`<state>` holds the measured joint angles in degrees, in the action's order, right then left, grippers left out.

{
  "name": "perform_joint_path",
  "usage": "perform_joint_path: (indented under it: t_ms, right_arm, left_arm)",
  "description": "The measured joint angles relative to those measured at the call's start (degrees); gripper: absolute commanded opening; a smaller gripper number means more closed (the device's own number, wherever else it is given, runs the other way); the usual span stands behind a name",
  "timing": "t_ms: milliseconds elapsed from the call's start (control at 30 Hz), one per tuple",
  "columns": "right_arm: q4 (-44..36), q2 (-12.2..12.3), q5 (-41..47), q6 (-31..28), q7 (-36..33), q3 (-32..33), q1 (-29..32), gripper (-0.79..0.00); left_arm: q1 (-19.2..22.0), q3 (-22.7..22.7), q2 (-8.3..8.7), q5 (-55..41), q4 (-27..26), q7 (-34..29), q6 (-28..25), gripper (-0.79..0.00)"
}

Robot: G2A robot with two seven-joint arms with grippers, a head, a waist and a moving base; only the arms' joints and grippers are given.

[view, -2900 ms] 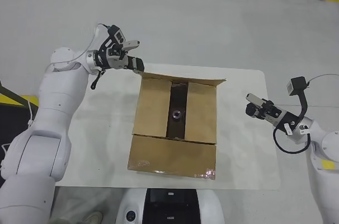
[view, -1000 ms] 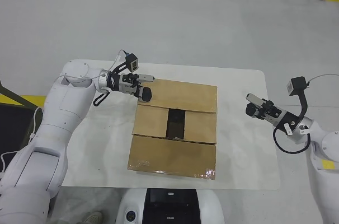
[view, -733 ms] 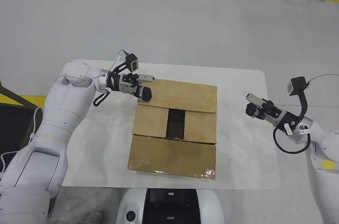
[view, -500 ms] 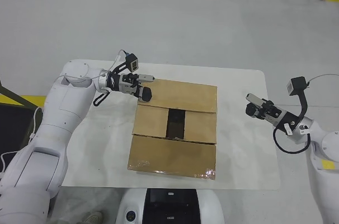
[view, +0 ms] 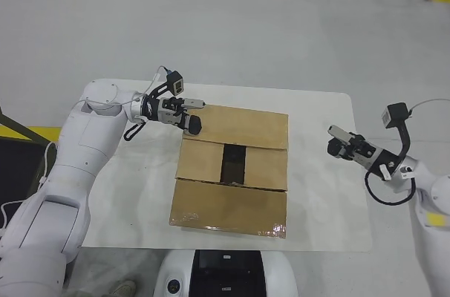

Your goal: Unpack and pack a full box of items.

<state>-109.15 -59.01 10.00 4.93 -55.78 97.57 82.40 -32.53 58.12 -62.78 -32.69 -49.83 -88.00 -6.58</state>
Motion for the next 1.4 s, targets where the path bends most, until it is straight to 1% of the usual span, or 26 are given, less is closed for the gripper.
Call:
perform_joint_path:
  t_ms: [167, 300, 400, 533, 700, 1233, 1333, 1400]
  right_arm:
    - [-1.3, 0.6, 0.7, 2.5, -5.0, 1.6, 2.9, 0.0]
    - [-3.2, 1.0, 2.4, 5.5, -8.6, 3.3, 6.4, 0.0]
    - [-4.6, 1.1, 3.7, 7.3, -10.3, 4.3, 9.3, 0.0]
    - [-7.3, 1.4, 3.5, 8.2, -12.1, 4.9, 13.4, 0.0]
    - [-9.4, 1.6, 4.4, 8.9, -13.4, 4.2, 16.8, 0.0]
    - [-9.4, 1.6, 4.1, 8.8, -13.3, 4.0, 16.9, 0.0]
    - [-9.1, 1.5, 4.8, 9.1, -11.8, 2.4, 17.0, 0.0]
    - [-8.0, 1.2, 8.4, 9.9, -11.2, 0.3, 17.0, 0.0]
  left_arm:
    - [0.0, 0.0, 0.0, 0.0, 0.0, 0.0, 0.0, 0.0]
    - [0.0, 0.0, 0.0, 0.0, 0.0, 0.0, 0.0, 0.0]
    - [0.0, 0.0, 0.0, 0.0, 0.0, 0.0, 0.0, 0.0]
    - [0.0, 0.0, 0.0, 0.0, 0.0, 0.0, 0.0, 0.0]
    - [0.0, 0.0, 0.0, 0.0, 0.0, 0.0, 0.0, 0.0]
    - [0.0, 0.0, 0.0, 0.0, 0.0, 0.0, 0.0, 0.0]
    - [0.0, 0.0, 0.0, 0.0, 0.0, 0.0, 0.0, 0.0]
    - [0.0, 0.0, 0.0, 0.0, 0.0, 0.0, 0.0, 0.0]
